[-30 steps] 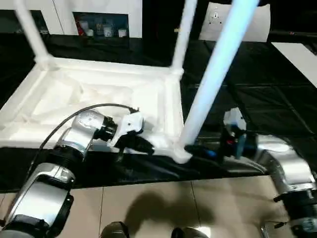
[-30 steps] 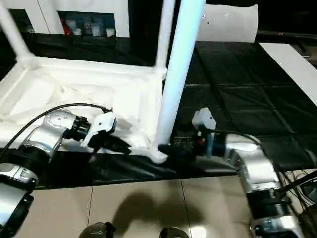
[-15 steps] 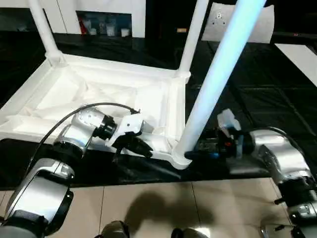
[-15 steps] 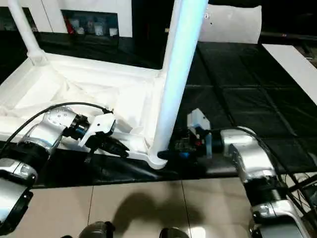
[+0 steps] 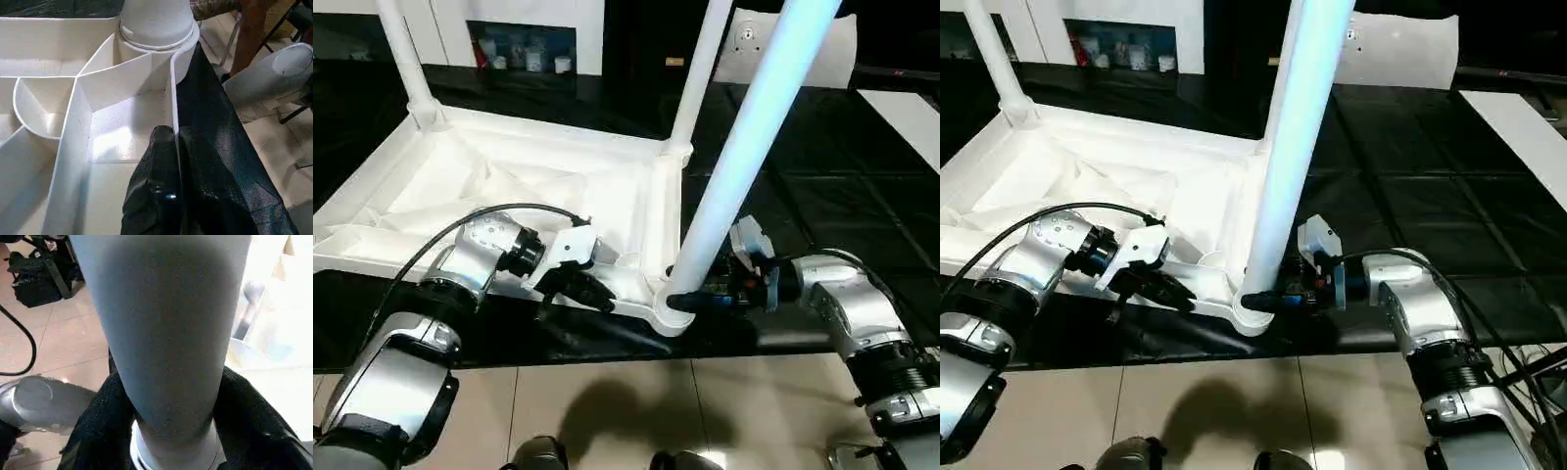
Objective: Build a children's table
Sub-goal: Rotate leg to tighten
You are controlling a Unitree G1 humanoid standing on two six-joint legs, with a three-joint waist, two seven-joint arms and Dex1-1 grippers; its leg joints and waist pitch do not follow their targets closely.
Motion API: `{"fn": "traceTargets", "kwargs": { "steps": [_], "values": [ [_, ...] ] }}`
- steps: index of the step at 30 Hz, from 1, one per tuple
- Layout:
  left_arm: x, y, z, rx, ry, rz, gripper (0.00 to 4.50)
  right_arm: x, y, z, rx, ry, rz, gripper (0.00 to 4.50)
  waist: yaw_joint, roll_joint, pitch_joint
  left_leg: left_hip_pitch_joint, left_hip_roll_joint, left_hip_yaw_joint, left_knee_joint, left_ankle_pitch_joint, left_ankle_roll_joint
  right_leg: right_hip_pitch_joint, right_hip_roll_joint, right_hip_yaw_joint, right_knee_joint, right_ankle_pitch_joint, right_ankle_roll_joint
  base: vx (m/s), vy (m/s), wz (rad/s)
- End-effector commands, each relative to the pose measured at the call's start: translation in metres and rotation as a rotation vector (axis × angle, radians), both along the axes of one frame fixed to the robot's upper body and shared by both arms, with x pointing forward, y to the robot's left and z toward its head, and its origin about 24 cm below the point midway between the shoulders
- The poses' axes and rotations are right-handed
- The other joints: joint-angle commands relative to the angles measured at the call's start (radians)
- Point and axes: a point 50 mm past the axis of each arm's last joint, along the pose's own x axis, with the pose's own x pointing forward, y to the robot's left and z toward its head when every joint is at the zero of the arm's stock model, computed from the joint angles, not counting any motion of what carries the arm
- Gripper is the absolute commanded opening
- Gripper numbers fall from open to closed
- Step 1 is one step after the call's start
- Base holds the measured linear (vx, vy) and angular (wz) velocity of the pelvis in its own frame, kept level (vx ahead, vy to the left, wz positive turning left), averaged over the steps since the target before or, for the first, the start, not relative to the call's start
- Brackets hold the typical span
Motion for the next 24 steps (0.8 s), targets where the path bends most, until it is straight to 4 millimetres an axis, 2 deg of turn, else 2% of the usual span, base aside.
{"fn": "traceTargets", "kwargs": {
  "steps": [1, 4, 6, 7, 8, 9, 10, 11, 12, 13, 14, 17, 18, 19, 20, 21, 22, 23, 24],
  "values": [
    [-0.001, -0.009, -0.007, 0.032, 0.009, -0.009, 0.00, -0.007, 0.008, -0.005, 0.044, 0.053, -0.014, 1.94, -0.005, 0.000, -0.077, 0.025, 0.058, -0.013, -0.058, -0.161, 0.087, 0.045, -0.062, 0.049, -0.064, -0.156, -0.264, 0.000, 0.000, 0.00],
    [0.005, -0.011, -0.008, 0.015, -0.028, 0.086, 0.00, -0.011, 0.015, -0.013, 0.047, 0.093, -0.101, 1.94, -0.005, -0.001, -0.073, 0.028, 0.059, -0.014, -0.063, -0.199, 0.071, 0.041, -0.063, 0.049, -0.072, -0.205, -0.251, 0.000, 0.000, 0.00],
    [0.009, -0.015, -0.007, 0.001, -0.058, 0.151, 0.00, -0.010, 0.022, -0.017, 0.063, 0.071, -0.178, 1.94, -0.012, 0.000, -0.066, 0.032, 0.057, -0.019, -0.070, -0.292, 0.026, 0.035, -0.069, 0.050, -0.091, -0.367, -0.212, 0.000, 0.000, 0.00],
    [0.009, -0.015, -0.007, 0.001, -0.058, 0.151, 0.00, -0.010, 0.022, -0.017, 0.063, 0.071, -0.178, 1.93, -0.013, -0.001, -0.064, 0.032, 0.057, -0.021, -0.071, -0.312, 0.014, 0.034, -0.072, 0.050, -0.096, -0.414, -0.196, 0.000, 0.000, 0.00],
    [0.012, -0.018, -0.007, -0.019, -0.058, 0.206, 0.00, -0.008, 0.029, -0.020, 0.077, 0.055, -0.248, 1.93, -0.016, -0.002, -0.062, 0.036, 0.056, -0.026, -0.073, -0.347, -0.001, 0.031, -0.074, 0.049, -0.106, -0.493, -0.170, 0.000, 0.000, 0.00],
    [0.016, -0.024, -0.005, -0.064, -0.051, 0.271, 0.00, -0.007, 0.038, -0.023, 0.113, 0.083, -0.319, 1.93, -0.022, 0.003, -0.056, 0.040, 0.058, -0.027, -0.076, -0.377, -0.019, 0.022, -0.073, 0.051, -0.110, -0.538, -0.155, -0.054, 0.008, -0.02],
    [0.020, -0.030, -0.003, -0.104, -0.048, 0.328, 0.00, -0.005, 0.047, -0.026, 0.125, 0.109, -0.401, 1.93, -0.028, 0.000, -0.054, 0.045, 0.054, -0.035, -0.077, -0.430, -0.035, 0.018, -0.076, 0.043, -0.122, -0.621, -0.130, -0.059, 0.011, -0.05],
    [0.025, -0.039, 0.000, -0.147, -0.054, 0.410, 0.00, -0.002, 0.060, -0.028, 0.151, 0.143, -0.485, 1.93, -0.034, -0.001, -0.052, 0.043, 0.054, -0.039, -0.079, -0.440, -0.044, 0.020, -0.076, 0.041, -0.123, -0.652, -0.115, -0.059, 0.011, -0.05],
    [0.027, -0.042, 0.001, -0.162, -0.057, 0.437, 0.00, -0.001, 0.065, -0.029, 0.156, 0.156, -0.513, 1.93, -0.046, 0.001, -0.053, 0.042, 0.053, -0.045, -0.080, -0.466, -0.058, 0.017, -0.076, 0.037, -0.125, -0.683, -0.101, -0.063, 0.021, -0.11],
    [0.029, -0.045, 0.002, -0.179, -0.060, 0.469, 0.00, 0.000, 0.071, -0.029, 0.161, 0.172, -0.546, 1.93, -0.051, 0.000, -0.054, 0.042, 0.053, -0.049, -0.082, -0.476, -0.066, 0.018, -0.077, 0.033, -0.126, -0.694, -0.094, -0.063, 0.037, -0.15],
    [0.033, -0.051, 0.005, -0.206, -0.075, 0.536, 0.00, 0.004, 0.081, -0.029, 0.178, 0.176, -0.598, 1.93, -0.065, 0.004, -0.054, 0.040, 0.052, -0.056, -0.085, -0.508, -0.069, 0.026, -0.077, 0.023, -0.135, -0.691, -0.081, -0.063, 0.037, -0.15],
    [0.039, -0.061, 0.010, -0.246, -0.087, 0.623, 0.00, 0.012, 0.099, -0.027, 0.216, 0.214, -0.692, 1.93, -0.083, 0.007, -0.054, 0.041, 0.050, -0.059, -0.091, -0.554, -0.069, 0.025, -0.075, 0.015, -0.144, -0.661, -0.080, -0.050, 0.059, -0.18],
    [0.042, -0.065, 0.013, -0.262, -0.101, 0.664, 0.00, 0.016, 0.107, -0.025, 0.216, 0.218, -0.733, 1.93, -0.086, 0.009, -0.052, 0.045, 0.049, -0.060, -0.091, -0.566, -0.067, 0.021, -0.075, 0.013, -0.149, -0.664, -0.080, -0.047, 0.057, -0.15],
    [0.042, -0.065, 0.013, -0.262, -0.101, 0.664, 0.00, 0.016, 0.107, -0.025, 0.216, 0.218, -0.733, 1.93, -0.091, 0.010, -0.052, 0.049, 0.048, -0.060, -0.089, -0.581, -0.068, 0.017, -0.073, 0.013, -0.150, -0.662, -0.082, -0.042, 0.050, -0.11],
    [0.046, -0.072, 0.017, -0.279, -0.144, 0.728, 0.00, 0.027, 0.124, -0.021, 0.207, 0.230, -0.845, 1.93, -0.098, 0.010, -0.053, 0.051, 0.047, -0.064, -0.090, -0.598, -0.065, 0.022, -0.073, 0.009, -0.154, -0.652, -0.081, -0.042, 0.050, -0.11],
    [0.046, -0.075, 0.018, -0.280, -0.153, 0.742, 0.00, 0.030, 0.130, -0.020, 0.199, 0.236, -0.885, 1.93, -0.110, 0.013, -0.051, 0.047, 0.048, -0.070, -0.098, -0.624, -0.075, 0.022, -0.070, 0.004, -0.150, -0.636, -0.086, -0.044, 0.052, -0.14],
    [0.046, -0.077, 0.018, -0.279, -0.161, 0.752, 0.00, 0.031, 0.135, -0.018, 0.212, 0.264, -0.910, 1.93, -0.114, 0.016, -0.052, 0.049, 0.048, -0.072, -0.100, -0.647, -0.079, 0.024, -0.066, -0.001, -0.149, -0.625, -0.086, -0.045, 0.050, -0.12],
    [0.047, -0.078, 0.019, -0.277, -0.165, 0.761, 0.00, 0.032, 0.139, -0.017, 0.226, 0.293, -0.927, 1.93, -0.119, 0.025, -0.050, 0.057, 0.051, -0.071, -0.108, -0.702, -0.084, 0.024, -0.057, -0.007, -0.149, -0.578, -0.091, -0.045, 0.050, -0.12],
    [0.046, -0.078, 0.019, -0.275, -0.169, 0.762, 0.00, 0.032, 0.142, -0.015, 0.239, 0.294, -0.924, 1.93, -0.122, 0.025, -0.048, 0.059, 0.051, -0.068, -0.112, -0.724, -0.079, 0.025, -0.057, -0.007, -0.149, -0.526, -0.101, 0.000, 0.000, 0.00]
  ]
}}
